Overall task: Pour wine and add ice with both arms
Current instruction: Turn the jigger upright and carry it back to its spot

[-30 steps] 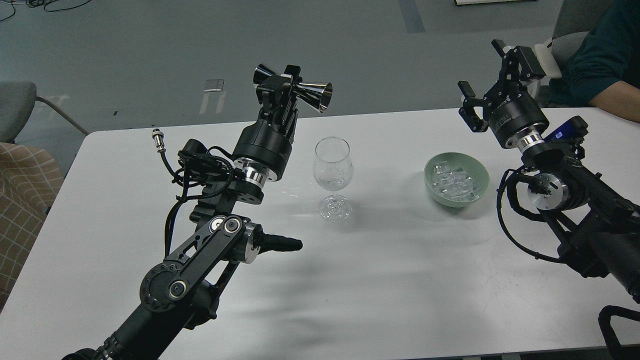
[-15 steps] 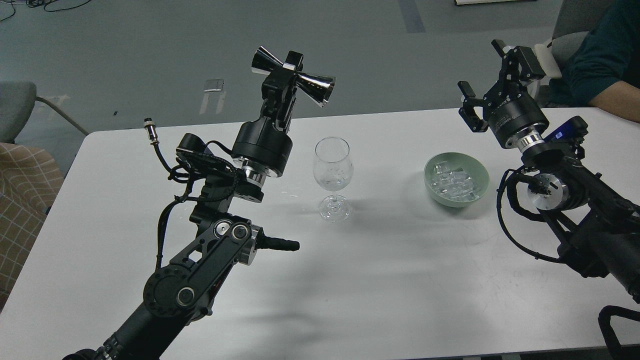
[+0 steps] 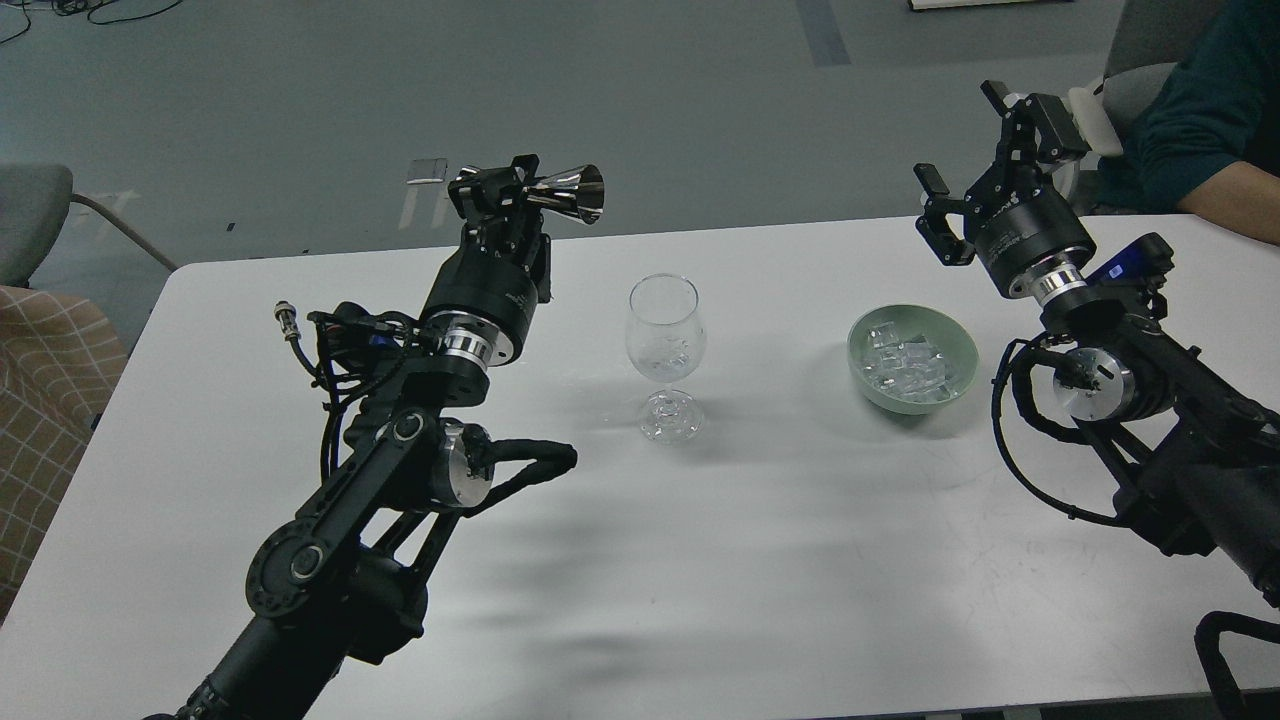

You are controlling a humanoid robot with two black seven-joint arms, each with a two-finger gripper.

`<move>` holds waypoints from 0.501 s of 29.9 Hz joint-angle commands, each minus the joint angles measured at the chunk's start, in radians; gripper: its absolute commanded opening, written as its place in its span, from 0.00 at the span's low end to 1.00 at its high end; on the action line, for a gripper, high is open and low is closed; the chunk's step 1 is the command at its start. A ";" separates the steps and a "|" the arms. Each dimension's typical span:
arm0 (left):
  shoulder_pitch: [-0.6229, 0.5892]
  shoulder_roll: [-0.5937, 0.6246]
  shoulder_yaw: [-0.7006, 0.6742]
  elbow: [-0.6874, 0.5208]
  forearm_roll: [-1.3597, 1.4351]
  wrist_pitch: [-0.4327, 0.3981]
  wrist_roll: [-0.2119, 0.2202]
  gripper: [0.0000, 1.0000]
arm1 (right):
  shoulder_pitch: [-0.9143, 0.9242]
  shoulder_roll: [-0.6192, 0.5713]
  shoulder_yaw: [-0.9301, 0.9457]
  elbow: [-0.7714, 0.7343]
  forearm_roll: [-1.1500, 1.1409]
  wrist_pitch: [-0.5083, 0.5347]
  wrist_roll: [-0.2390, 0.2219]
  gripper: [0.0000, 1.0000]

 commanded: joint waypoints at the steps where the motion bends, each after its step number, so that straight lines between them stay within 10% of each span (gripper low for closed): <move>1: 0.003 0.000 -0.103 -0.017 -0.154 -0.005 0.070 0.00 | 0.000 0.000 0.000 0.000 0.000 0.001 0.000 1.00; 15: 0.145 -0.003 -0.537 -0.034 -0.772 -0.009 0.199 0.00 | -0.006 0.002 0.000 0.002 0.000 -0.027 -0.009 1.00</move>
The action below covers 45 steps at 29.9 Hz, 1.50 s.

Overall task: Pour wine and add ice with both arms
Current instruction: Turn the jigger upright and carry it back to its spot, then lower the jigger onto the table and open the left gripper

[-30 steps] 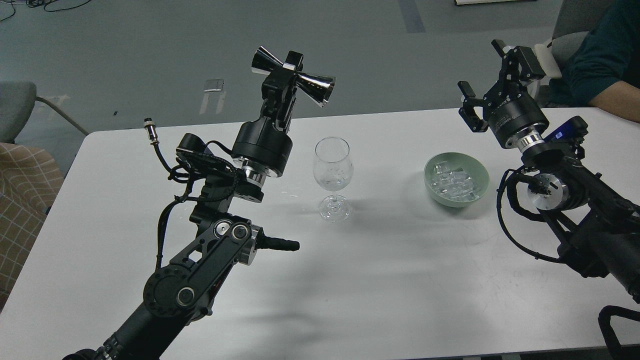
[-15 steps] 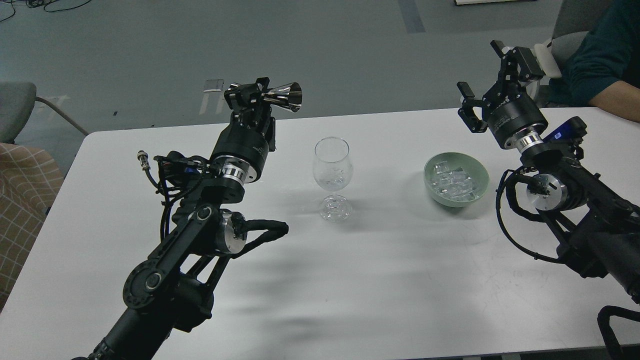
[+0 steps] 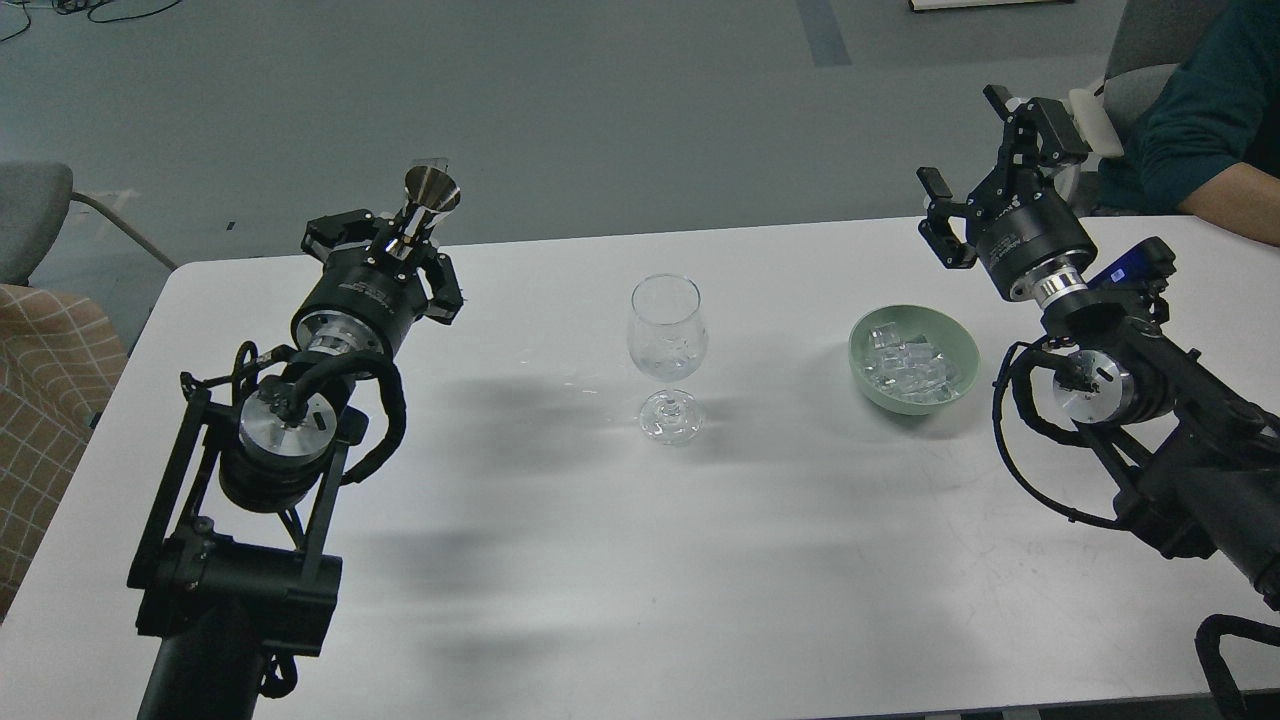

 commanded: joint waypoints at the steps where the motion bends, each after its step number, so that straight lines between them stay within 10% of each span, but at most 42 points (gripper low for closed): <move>1: 0.047 0.000 -0.113 0.006 -0.135 0.002 0.012 0.00 | 0.000 0.003 0.001 0.000 0.000 -0.007 -0.007 1.00; 12: 0.104 0.000 -0.202 0.052 -0.154 -0.001 -0.003 0.08 | 0.000 0.018 0.000 0.001 -0.001 -0.017 -0.010 1.00; 30: 0.154 0.000 -0.221 0.241 -0.145 -0.280 -0.005 0.34 | 0.001 0.018 0.000 -0.002 -0.005 -0.021 -0.010 1.00; 45: 0.156 0.000 -0.219 0.272 -0.140 -0.287 -0.011 0.40 | 0.001 0.023 0.000 -0.002 -0.015 -0.021 -0.010 1.00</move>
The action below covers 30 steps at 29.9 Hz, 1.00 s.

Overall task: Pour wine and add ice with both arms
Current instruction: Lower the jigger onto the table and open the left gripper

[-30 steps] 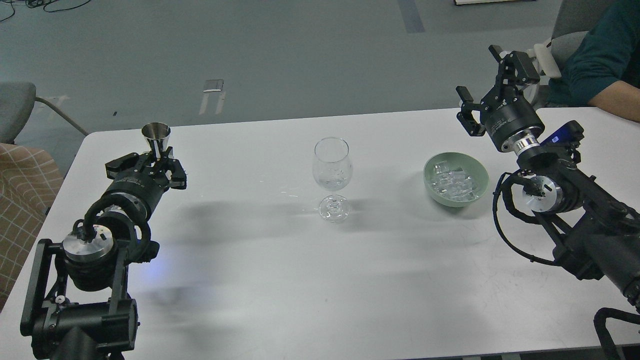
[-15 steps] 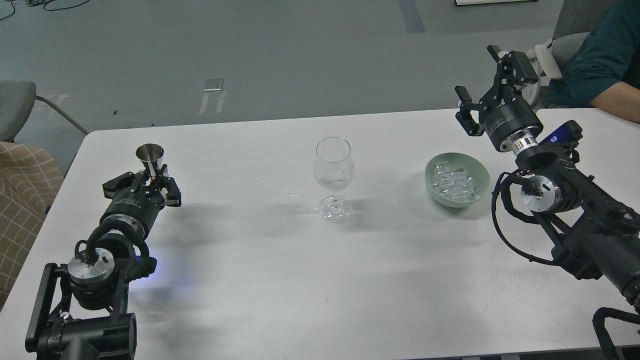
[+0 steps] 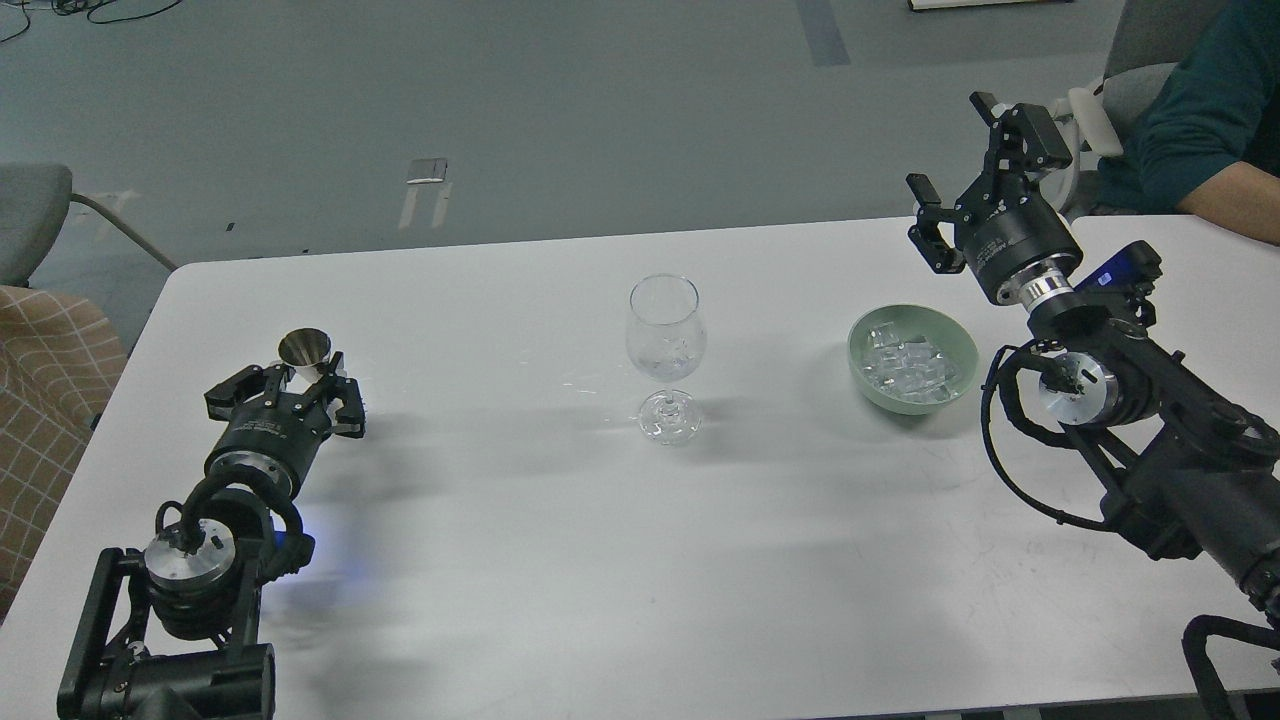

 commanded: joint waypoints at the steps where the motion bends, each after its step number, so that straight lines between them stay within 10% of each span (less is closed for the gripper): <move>1: -0.001 0.000 0.002 0.009 0.000 0.000 0.000 0.40 | 0.000 0.000 0.001 0.000 0.000 -0.001 0.000 1.00; 30: 0.000 0.000 0.006 0.011 0.002 0.003 0.003 0.50 | 0.000 0.000 -0.001 0.000 0.000 -0.001 0.000 1.00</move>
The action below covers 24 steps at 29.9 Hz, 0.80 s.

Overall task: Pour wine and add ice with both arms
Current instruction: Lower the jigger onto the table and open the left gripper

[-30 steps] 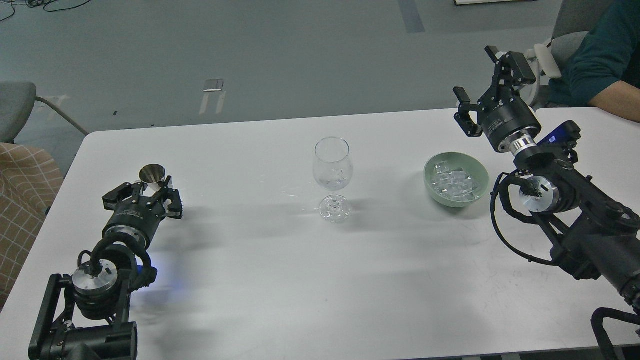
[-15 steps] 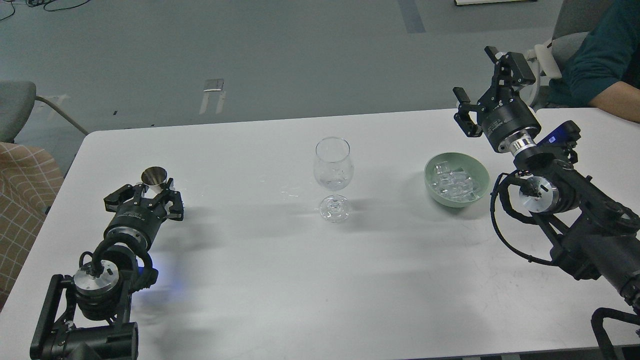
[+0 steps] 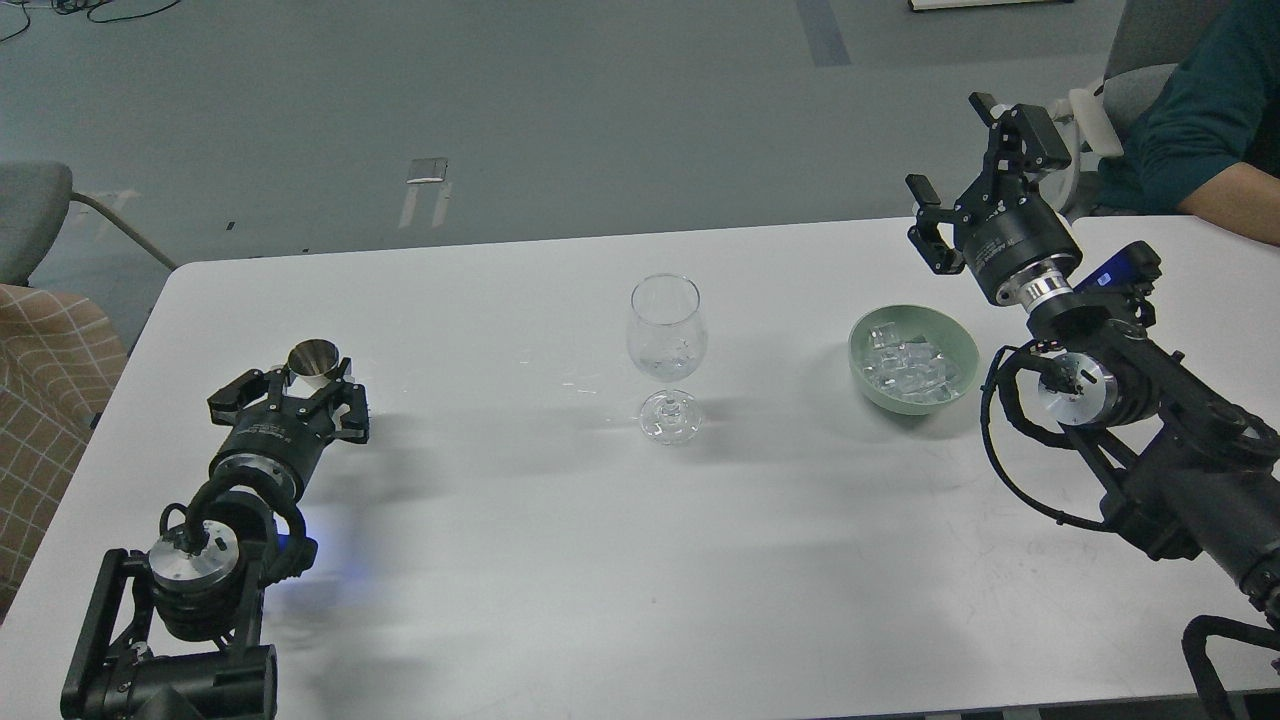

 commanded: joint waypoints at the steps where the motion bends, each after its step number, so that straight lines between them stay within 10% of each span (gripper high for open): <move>1: 0.000 0.000 0.000 0.000 0.000 0.002 0.001 0.51 | 0.000 0.000 0.000 0.000 0.000 0.000 0.000 1.00; 13: 0.000 0.000 0.003 -0.001 0.000 0.008 0.006 0.92 | -0.001 0.001 0.000 0.002 0.000 0.000 0.000 1.00; 24: 0.027 0.000 0.000 -0.005 0.000 0.005 0.010 0.98 | -0.003 0.001 0.001 0.002 0.000 0.000 0.000 1.00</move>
